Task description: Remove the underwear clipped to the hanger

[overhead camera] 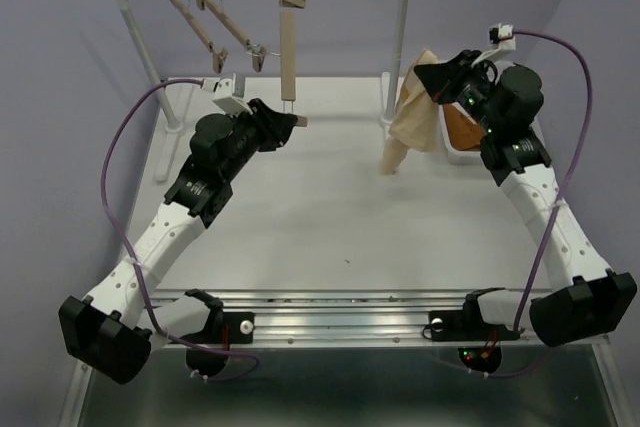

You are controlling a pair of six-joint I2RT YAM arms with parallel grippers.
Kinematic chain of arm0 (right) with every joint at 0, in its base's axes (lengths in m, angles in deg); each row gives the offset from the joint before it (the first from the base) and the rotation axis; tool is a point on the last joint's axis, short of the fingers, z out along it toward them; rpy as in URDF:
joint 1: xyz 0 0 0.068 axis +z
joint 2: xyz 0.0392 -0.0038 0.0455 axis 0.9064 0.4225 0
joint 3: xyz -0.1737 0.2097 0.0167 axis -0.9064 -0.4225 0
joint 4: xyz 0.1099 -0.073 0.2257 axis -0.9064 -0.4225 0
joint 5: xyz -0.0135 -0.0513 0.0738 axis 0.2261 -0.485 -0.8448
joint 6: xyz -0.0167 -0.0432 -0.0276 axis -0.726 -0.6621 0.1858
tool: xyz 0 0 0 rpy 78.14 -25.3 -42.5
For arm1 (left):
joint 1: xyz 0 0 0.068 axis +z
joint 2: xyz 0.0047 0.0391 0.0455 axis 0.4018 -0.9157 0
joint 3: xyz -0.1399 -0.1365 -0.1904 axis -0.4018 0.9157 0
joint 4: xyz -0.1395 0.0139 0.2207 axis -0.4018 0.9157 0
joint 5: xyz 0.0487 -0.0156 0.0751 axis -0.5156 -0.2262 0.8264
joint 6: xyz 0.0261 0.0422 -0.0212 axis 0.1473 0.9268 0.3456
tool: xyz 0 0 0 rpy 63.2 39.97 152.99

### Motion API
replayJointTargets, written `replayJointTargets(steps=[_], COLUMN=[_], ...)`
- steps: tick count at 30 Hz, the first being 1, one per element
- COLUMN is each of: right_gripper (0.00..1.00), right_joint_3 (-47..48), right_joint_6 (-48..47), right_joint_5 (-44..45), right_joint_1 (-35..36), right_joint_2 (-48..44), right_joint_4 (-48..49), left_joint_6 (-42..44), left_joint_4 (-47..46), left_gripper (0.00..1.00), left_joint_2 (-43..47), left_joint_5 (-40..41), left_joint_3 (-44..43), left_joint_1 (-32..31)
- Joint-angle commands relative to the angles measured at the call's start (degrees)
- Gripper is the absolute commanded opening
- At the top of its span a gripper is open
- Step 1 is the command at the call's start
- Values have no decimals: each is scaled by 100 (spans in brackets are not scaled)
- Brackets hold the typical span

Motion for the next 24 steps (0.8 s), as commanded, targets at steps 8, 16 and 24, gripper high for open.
replayJointTargets(steps=[8,16,24], right_gripper=[1,1,1], right_joint_3=[2146,2278,3270], right_joint_6=[-2635,-2742,-2891], right_joint_5=[3935,3216,2248], right_joint_1=[-209,-1157,-1836], right_joint_2=[663,1515,2632], right_joint_4=[-1472,-1507,-1481], left_joint_6=[2125,2661,3094], left_joint_4=[1428,1596,1675], left_gripper=[0,0,0], left_joint_2=[-414,-422,-572], left_joint_5=[2012,2163,2301], left_joint_3=[-1141,-1334,-1440], left_joint_1=[-1407,-1434,-1443])
